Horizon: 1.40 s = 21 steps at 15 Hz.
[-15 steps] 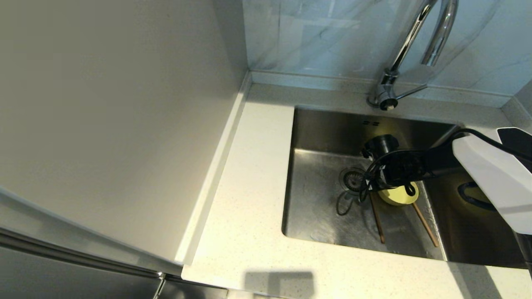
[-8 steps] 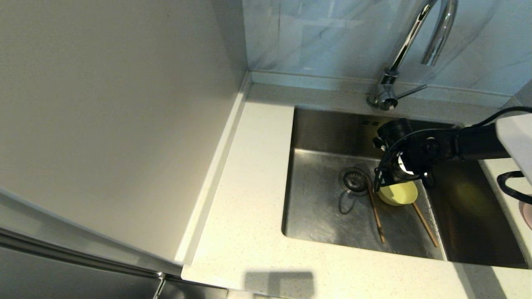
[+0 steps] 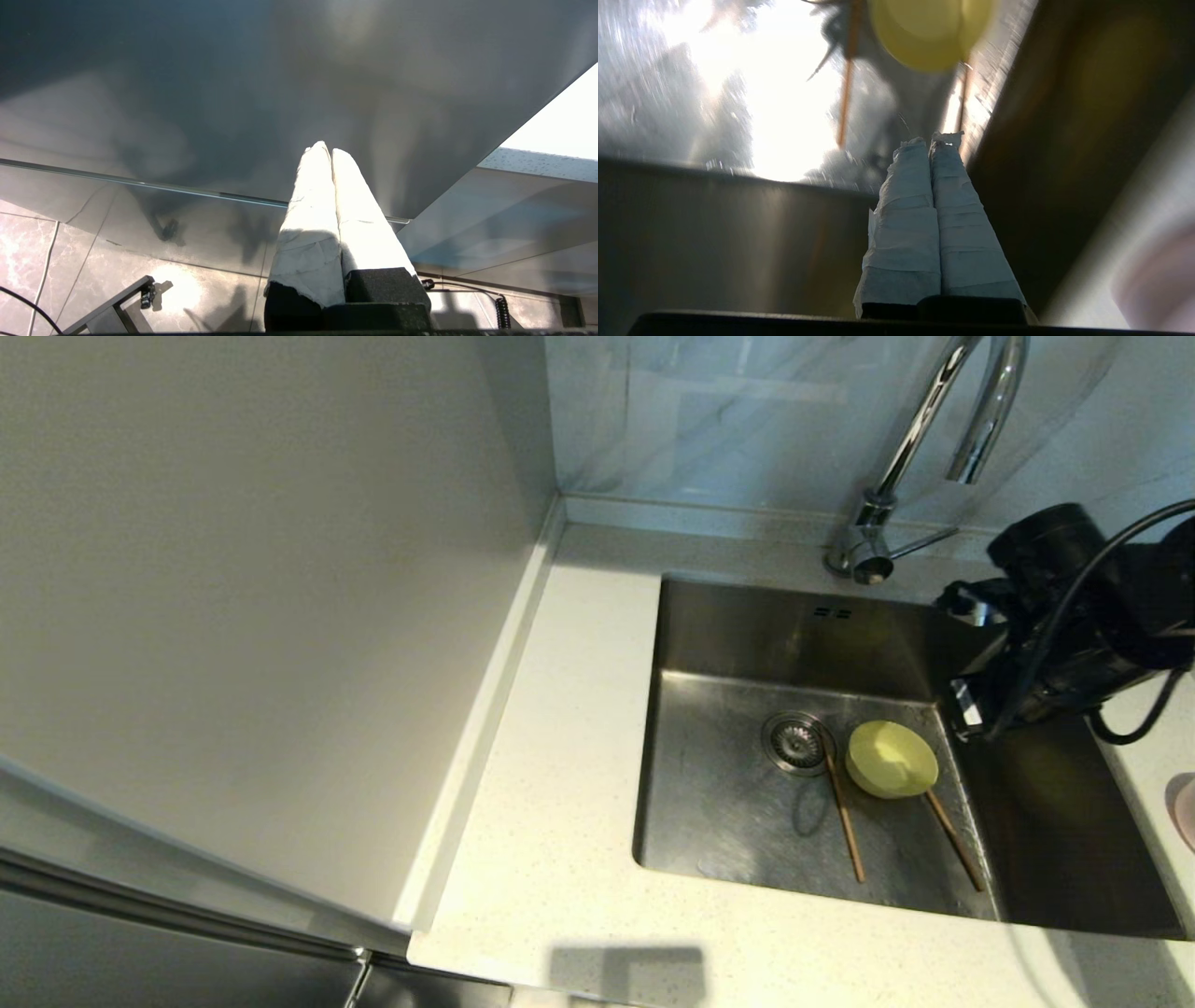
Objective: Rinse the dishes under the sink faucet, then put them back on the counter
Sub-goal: Put a bowl into the sink
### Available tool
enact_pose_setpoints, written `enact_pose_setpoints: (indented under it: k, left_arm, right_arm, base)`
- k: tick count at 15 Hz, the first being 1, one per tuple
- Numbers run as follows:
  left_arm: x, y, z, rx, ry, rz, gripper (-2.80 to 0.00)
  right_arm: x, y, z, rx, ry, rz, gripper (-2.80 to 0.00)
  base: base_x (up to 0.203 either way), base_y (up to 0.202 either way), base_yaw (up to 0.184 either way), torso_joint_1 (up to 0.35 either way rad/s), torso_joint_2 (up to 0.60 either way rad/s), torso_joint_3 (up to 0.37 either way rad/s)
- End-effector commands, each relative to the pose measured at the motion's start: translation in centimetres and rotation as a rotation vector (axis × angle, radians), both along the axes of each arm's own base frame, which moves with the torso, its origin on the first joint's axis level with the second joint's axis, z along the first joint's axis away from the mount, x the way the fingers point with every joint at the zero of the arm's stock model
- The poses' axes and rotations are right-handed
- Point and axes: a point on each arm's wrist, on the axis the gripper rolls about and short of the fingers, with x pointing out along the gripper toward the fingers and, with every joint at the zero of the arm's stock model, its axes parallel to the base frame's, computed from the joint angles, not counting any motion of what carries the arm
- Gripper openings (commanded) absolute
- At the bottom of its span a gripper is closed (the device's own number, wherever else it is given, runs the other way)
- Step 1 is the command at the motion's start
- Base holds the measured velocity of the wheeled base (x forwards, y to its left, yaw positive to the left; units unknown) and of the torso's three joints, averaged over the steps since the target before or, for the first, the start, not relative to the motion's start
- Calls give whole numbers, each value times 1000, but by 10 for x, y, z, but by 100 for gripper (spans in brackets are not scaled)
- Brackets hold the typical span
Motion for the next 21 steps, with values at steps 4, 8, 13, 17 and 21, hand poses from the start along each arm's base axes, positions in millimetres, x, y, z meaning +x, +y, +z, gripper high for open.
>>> enact_pose_setpoints:
  k: [4,8,13,17,21]
  left_arm:
    - [0,0,0,-1,-4,0,-280]
    - [0,0,0,-1,-4,0,-280]
    - [0,0,0,-1,-4,0,-280]
    - [0,0,0,-1,-4,0,-280]
    - [0,0,0,-1,-4,0,-280]
  right_arm:
    - [-66,-65,49,-17,-83,-227,-280]
    - [-83,-100,50,-48,-45,-337,-280]
    - [-87,-110,51,-59,-42,-369,0]
    - [-89,-115,38,-46,12,-397,0]
    - [-83,-120,5,24,115,-483,0]
  base:
    - [0,0,0,0,0,0]
    - [0,0,0,0,0,0]
    - [0,0,0,0,0,0]
    - [0,0,0,0,0,0]
    - [0,0,0,0,0,0]
